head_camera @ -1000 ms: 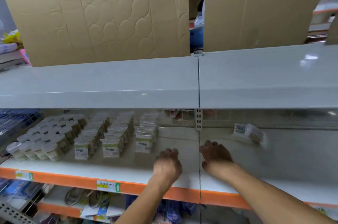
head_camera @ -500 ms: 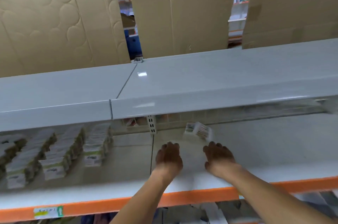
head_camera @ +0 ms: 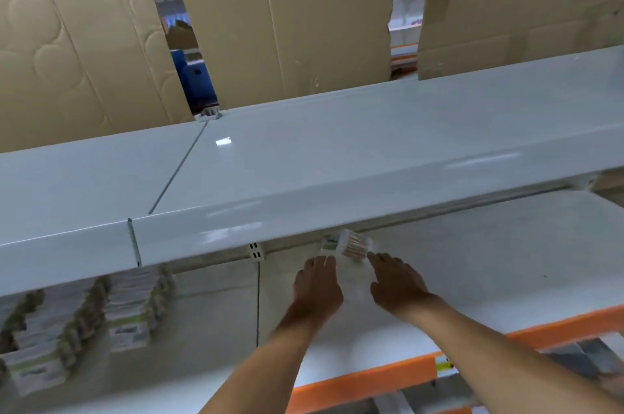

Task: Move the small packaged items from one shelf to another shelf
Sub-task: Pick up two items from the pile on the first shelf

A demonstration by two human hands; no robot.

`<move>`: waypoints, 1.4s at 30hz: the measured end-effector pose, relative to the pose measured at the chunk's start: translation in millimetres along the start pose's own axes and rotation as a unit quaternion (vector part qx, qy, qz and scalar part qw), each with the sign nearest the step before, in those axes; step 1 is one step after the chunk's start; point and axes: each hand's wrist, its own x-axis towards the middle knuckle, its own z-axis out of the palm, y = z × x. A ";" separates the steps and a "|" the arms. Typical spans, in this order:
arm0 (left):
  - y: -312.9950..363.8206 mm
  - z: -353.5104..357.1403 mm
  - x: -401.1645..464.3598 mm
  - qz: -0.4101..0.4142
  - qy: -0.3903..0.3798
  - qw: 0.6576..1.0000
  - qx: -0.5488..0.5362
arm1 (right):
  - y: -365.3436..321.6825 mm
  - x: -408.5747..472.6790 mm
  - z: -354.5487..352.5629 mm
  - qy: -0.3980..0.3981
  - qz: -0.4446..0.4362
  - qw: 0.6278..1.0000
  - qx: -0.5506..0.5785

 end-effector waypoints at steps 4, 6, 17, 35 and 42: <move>-4.9 2.3 17.7 0.014 -0.001 1.000 0.000 | -9.7 22.1 11.2 0.043 -0.004 0.999 0.017; -8.5 3.8 24.9 0.023 0.013 1.000 -0.013 | -14.6 32.3 17.6 0.058 -0.004 0.998 0.022; -32.6 12.8 42.9 0.065 0.001 0.998 -0.027 | -20.4 59.9 37.3 0.152 0.089 0.983 0.049; -30.0 -27.7 40.0 0.081 -0.096 0.990 -0.056 | -1.0 29.4 19.9 0.160 0.183 0.885 0.398; -27.3 -13.4 37.8 0.200 -0.137 0.966 0.086 | 13.8 14.5 4.9 0.076 0.176 0.873 0.448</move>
